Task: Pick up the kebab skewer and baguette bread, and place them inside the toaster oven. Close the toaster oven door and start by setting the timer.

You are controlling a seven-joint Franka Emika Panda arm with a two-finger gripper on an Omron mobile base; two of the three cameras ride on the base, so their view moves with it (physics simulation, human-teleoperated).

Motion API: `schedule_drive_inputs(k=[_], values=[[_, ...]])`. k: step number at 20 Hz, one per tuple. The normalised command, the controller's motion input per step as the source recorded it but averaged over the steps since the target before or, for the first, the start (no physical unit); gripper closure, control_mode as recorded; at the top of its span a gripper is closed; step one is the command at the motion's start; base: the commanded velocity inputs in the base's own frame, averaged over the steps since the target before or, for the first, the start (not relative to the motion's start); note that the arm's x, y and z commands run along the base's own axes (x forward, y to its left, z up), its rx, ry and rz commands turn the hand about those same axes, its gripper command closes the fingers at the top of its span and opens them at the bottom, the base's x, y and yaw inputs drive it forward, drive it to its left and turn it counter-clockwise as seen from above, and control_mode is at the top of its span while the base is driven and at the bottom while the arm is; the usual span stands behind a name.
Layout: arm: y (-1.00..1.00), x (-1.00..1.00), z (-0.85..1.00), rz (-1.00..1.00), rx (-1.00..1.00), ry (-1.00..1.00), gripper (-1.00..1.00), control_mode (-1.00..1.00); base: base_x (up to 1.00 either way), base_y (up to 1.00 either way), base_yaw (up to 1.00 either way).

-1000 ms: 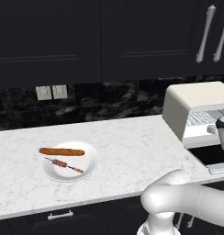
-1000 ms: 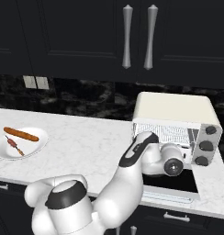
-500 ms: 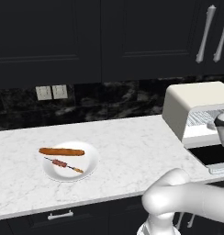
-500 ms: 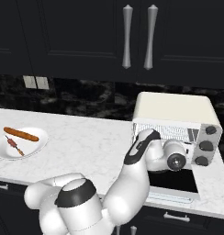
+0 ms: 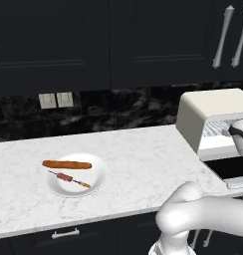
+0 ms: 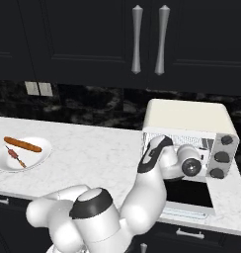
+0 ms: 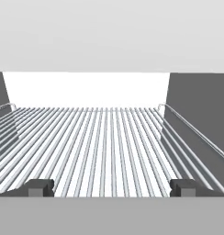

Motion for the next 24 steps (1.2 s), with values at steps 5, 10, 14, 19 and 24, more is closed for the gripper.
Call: schedule_drive_inputs(k=[5, 10, 14, 19, 24], values=[[0.07, 0.06, -0.12, 0.0, 0.0, 0.02, -1.0, -1.0, 0.0, 0.0, 0.0], [0.01, 0.0, -0.21, 0.0, 0.0, 0.07, -1.0, -1.0, 0.0, 0.0, 0.0], [-0.01, -0.09, -0.53, 0.0, 0.0, 0.13, -1.0, -1.0, 0.0, 0.0, 0.0], [-0.19, -0.51, -0.93, 0.0, 0.0, 0.17, -1.0, -1.0, 0.0, 0.0, 0.0], [-0.26, -0.73, -1.0, 0.0, 0.0, 0.19, -1.0, -1.0, 0.0, 0.0, 0.0]])
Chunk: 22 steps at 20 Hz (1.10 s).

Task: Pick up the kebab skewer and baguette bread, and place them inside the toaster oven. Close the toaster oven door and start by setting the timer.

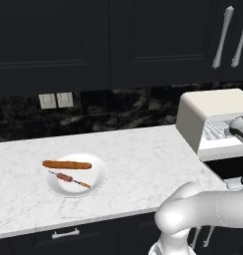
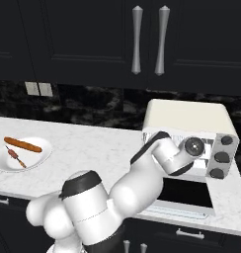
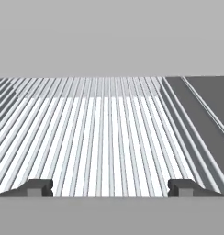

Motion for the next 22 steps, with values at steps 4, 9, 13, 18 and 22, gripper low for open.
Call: schedule_drive_inputs(k=[4, 9, 13, 18, 22], values=[[-0.19, -0.71, -1.0, 0.0, 0.0, 0.18, -1.0, -1.0, 0.0, 0.0, 0.0], [-0.23, -0.62, -1.0, 0.01, 0.0, 0.15, -1.0, -1.0, 0.0, 0.0, 0.0], [-0.23, -0.63, -1.0, 0.03, 0.0, 0.06, -1.0, -1.0, 0.0, 0.0, 0.0], [-0.26, -0.74, -1.0, 0.03, 0.0, 0.01, -1.0, -1.0, 0.0, 0.0, 0.0], [-0.22, -0.78, -1.0, 0.03, 0.0, 0.0, -1.0, -1.0, 0.0, 0.0, 0.0]])
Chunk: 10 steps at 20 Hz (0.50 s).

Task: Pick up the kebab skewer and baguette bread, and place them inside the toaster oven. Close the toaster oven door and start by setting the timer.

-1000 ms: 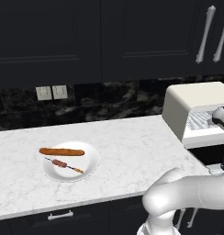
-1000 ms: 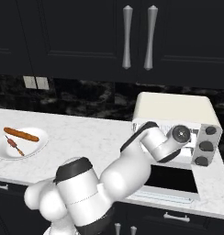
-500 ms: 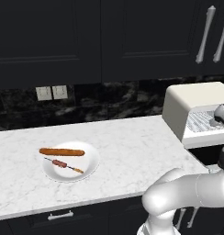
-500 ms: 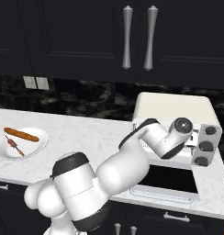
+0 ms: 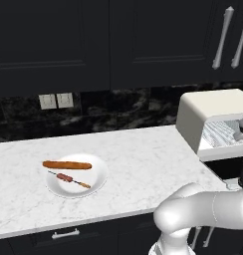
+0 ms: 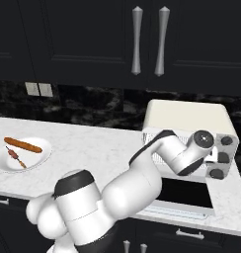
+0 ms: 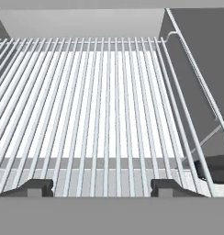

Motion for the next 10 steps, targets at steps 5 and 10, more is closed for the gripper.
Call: schedule_drive_inputs(k=[5, 10], values=[[-0.1, -0.74, -1.0, 0.02, -0.03, 0.03, -1.0, -1.0, 0.0, 0.0, 0.0], [-0.06, -0.69, -0.95, 0.01, -0.05, 0.08, -1.0, -1.0, 0.0, 0.0, 0.0]])
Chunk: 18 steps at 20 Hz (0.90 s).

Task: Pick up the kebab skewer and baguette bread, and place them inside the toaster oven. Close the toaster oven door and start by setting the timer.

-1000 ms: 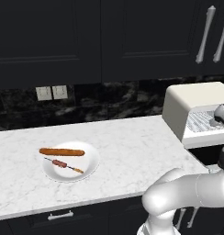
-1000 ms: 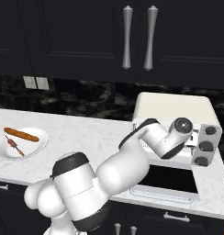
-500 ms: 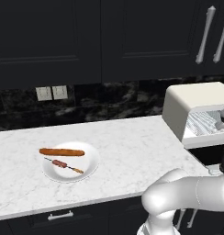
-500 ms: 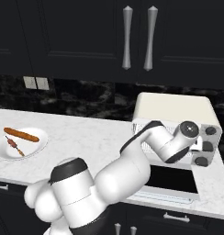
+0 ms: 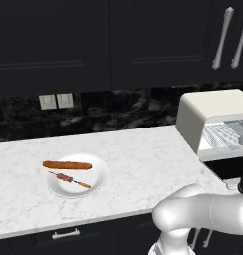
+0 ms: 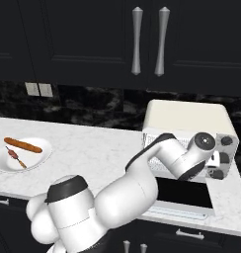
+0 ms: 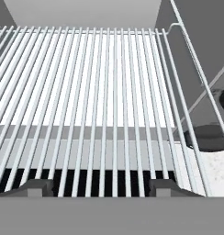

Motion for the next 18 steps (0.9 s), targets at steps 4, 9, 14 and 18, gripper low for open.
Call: schedule_drive_inputs(k=[4, 9, 14, 18], values=[[-0.1, -0.78, -0.88, 0.01, -0.02, 0.1, -1.0, -1.0, 0.0, 0.0, 0.0], [-0.04, -0.9, -0.76, 0.0, -0.02, 0.07, -1.0, -1.0, 0.0, 0.0, 0.0], [-0.01, -0.78, -0.76, 0.0, -0.02, 0.1, -1.0, -1.0, 0.0, 0.0, 0.0], [-0.01, -0.46, 0.01, 0.0, 0.0, 0.01, -1.0, -1.0, 0.0, 0.0, 0.0]])
